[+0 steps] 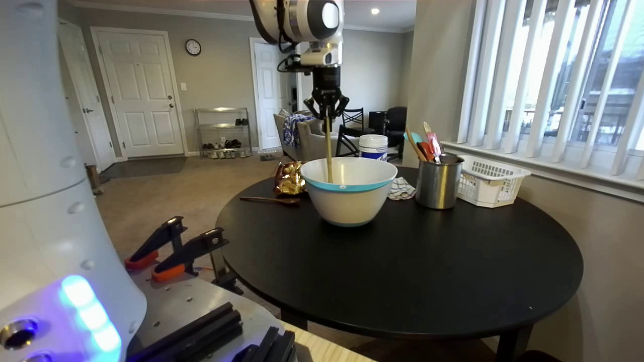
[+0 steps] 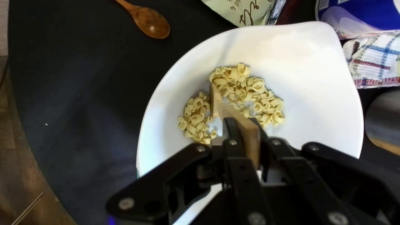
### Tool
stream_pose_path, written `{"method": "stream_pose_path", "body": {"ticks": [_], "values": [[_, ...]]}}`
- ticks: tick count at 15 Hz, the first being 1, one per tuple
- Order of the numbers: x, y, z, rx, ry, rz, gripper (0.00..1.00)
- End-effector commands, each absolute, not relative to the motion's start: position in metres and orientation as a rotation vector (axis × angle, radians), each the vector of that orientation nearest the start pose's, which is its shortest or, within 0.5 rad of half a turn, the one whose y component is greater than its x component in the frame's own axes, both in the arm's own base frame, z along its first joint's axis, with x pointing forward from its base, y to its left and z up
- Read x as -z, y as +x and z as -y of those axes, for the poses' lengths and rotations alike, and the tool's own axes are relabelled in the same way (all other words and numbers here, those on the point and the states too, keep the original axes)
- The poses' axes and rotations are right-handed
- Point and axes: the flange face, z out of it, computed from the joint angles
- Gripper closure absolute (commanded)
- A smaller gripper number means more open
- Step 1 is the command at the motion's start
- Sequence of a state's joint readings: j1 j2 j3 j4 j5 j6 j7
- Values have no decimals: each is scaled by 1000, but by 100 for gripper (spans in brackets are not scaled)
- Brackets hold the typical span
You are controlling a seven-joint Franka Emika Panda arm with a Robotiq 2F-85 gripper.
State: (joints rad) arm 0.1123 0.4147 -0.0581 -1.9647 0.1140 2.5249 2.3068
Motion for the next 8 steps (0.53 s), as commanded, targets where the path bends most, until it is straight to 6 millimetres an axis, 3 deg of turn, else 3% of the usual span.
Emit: {"method": "stream_pose_path", "body": {"ticks": [1,8], "values": [[-250,622,-37,91,-1121,-2749,95],[-253,622,-33,137,-935,-2712,95]]}}
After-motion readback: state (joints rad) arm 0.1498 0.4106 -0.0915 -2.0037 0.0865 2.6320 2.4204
